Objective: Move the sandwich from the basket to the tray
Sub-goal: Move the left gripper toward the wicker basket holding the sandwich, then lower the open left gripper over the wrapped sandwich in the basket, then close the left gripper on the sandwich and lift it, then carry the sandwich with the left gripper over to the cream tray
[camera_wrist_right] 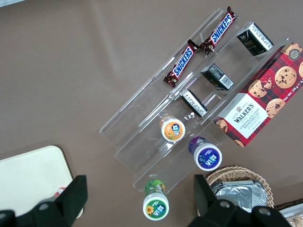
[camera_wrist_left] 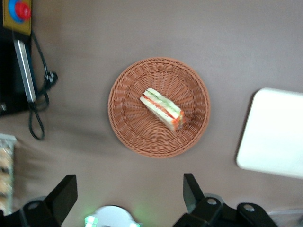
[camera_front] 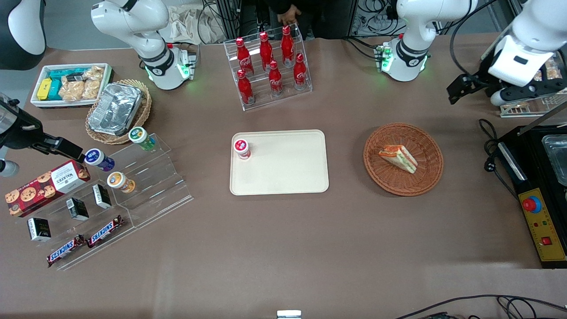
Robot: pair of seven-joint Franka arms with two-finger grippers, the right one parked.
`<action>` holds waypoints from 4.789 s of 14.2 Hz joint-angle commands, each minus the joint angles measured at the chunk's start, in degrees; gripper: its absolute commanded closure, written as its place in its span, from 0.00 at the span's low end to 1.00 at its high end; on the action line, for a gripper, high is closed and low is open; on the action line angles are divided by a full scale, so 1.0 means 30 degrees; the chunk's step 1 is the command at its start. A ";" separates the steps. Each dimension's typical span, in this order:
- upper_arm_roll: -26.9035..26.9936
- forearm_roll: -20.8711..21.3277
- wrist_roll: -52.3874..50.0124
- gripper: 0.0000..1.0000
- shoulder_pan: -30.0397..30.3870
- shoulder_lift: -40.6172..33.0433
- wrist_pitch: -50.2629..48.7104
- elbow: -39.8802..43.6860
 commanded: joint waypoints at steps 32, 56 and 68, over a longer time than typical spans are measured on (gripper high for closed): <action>-0.1127 -0.0170 -1.3789 0.02 -0.1019 0.6117 1.4955 -0.9300; -0.1010 0.0532 -1.1332 1.00 -0.0872 0.3981 1.3333 -0.8519; -0.5485 -0.0579 -0.5760 1.00 -0.1077 0.3831 0.7042 -0.2212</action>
